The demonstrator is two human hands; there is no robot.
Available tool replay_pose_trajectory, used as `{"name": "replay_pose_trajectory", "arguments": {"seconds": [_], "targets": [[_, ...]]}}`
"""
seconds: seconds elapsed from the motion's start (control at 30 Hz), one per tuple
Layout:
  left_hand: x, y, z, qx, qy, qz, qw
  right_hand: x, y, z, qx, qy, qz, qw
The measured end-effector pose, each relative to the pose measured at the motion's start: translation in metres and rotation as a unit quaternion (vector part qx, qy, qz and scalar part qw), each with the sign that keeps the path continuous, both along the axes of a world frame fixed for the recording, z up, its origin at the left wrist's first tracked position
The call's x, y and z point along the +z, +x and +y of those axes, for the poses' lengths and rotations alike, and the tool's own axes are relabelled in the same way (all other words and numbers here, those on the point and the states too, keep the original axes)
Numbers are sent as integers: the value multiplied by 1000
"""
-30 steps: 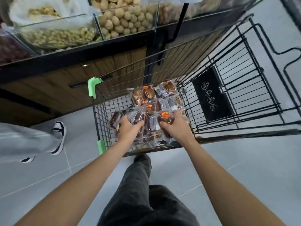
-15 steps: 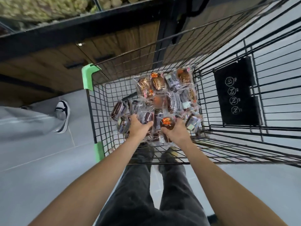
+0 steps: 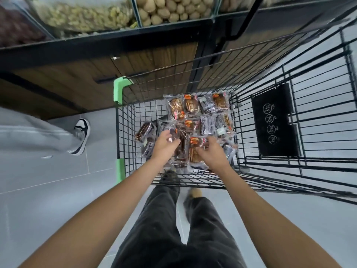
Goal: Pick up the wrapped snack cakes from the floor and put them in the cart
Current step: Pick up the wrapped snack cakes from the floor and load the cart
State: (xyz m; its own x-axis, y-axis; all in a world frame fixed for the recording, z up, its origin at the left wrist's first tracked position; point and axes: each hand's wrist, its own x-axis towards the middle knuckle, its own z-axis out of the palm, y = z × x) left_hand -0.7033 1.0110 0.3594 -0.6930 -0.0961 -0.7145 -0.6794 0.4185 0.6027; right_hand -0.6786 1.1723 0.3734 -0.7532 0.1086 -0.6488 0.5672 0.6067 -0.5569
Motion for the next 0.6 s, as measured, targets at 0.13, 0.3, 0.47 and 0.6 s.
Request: {"name": "replay_pose_trajectory", "arguments": {"seconds": [0.13,0.3,0.47,0.6], "targets": [[26,22,-5,36,25,48,998,27,16,-6,23,-45,47,998],[68,70,-20,84,22,119,989,66,43,-18,95,-62,107,988],[115,153,-60,183,29,151,971,111,78,-54,233,-92,156,956],[148,230,-95,305,36,153,939,134,107,-108,306,-118,181,927]]}}
